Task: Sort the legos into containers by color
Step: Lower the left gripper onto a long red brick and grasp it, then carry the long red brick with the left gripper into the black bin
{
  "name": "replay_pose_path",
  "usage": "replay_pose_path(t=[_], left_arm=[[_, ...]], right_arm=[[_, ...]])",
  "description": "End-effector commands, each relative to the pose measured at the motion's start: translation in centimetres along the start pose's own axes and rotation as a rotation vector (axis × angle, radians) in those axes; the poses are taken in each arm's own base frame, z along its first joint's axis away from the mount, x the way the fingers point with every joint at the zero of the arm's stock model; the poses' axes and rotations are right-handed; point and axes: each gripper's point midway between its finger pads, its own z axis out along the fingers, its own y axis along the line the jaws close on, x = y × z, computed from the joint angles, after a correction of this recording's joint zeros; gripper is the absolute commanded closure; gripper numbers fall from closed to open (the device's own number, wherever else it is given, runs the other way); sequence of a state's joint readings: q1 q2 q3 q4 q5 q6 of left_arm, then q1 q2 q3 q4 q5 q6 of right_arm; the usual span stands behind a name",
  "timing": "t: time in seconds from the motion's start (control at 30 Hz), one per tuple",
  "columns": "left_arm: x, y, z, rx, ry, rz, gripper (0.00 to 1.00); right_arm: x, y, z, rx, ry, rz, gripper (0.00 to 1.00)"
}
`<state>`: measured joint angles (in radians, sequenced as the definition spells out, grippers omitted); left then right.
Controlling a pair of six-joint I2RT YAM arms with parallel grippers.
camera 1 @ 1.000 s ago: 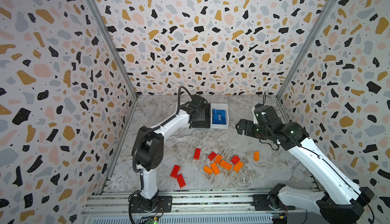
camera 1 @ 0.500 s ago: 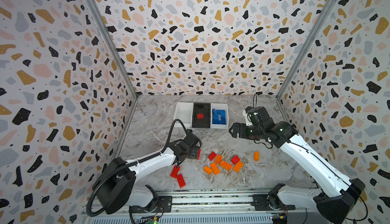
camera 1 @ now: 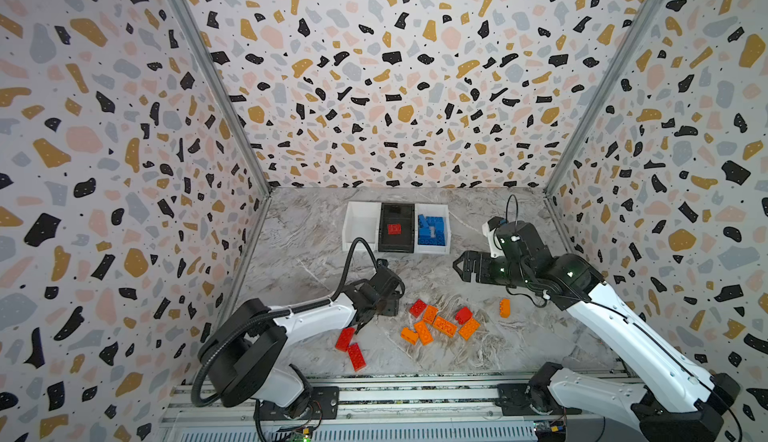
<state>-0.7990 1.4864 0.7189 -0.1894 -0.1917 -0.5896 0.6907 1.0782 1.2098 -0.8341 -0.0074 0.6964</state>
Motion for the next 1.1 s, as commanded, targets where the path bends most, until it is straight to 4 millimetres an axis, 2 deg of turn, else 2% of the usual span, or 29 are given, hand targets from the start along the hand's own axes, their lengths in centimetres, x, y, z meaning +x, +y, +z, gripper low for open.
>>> replay_pose_path(t=[0.0,0.1,0.17,0.27,0.33,0.4,0.57,0.7,0.8,0.9,0.97,1.07], left_arm=[[-0.1,-0.8,0.6,0.022,0.007,0.025,0.29],[0.1,-0.7,1.1,0.009,0.015,0.042,0.32],[0.5,-0.4,1.7,-0.011,0.041,0.061,0.38],[0.9,0.3,2.2,-0.06,0.067,0.074,0.61],[0.3,0.7,1.8,-0.089,0.048,0.071,0.76],[-0.9,0.9,1.1,-0.116,0.024,0.084,0.78],[-6.5,0.9,-0.4,-0.173,-0.033,0.086,0.81],[-13.4,0.5,-0.9,-0.164,-0.118,0.039,0.82],[-18.0,0.3,0.0,-0.172,-0.159,0.015,0.81],[-21.4,0.5,1.6,-0.177,-0.176,-0.016,0.81],[-23.1,0.7,2.9,-0.175,-0.182,-0.039,0.8],[-25.2,0.8,4.6,-0.154,-0.18,-0.058,0.74]], right_arm=[[0.4,-0.2,-0.4,0.015,-0.03,0.037,0.01],[1.2,-0.4,-0.5,0.013,-0.036,0.062,0.01],[1.5,-0.6,-0.8,0.015,-0.042,0.073,0.01],[1.5,-0.8,-1.2,0.021,-0.055,0.082,0.01],[1.4,-1.0,-1.4,0.034,-0.057,0.081,0.01],[1.2,-1.0,-1.6,0.041,-0.06,0.074,0.01],[0.5,-0.6,-1.5,0.05,-0.062,0.049,0.01],[0.2,0.0,-0.6,0.048,-0.045,0.032,0.01],[0.0,0.2,0.0,0.053,-0.035,0.024,0.01],[-0.5,0.5,0.0,0.057,-0.041,0.02,0.01],[-0.9,0.4,-0.2,0.066,-0.05,0.019,0.01],[-1.6,0.2,-0.6,0.082,-0.064,0.025,0.01]])
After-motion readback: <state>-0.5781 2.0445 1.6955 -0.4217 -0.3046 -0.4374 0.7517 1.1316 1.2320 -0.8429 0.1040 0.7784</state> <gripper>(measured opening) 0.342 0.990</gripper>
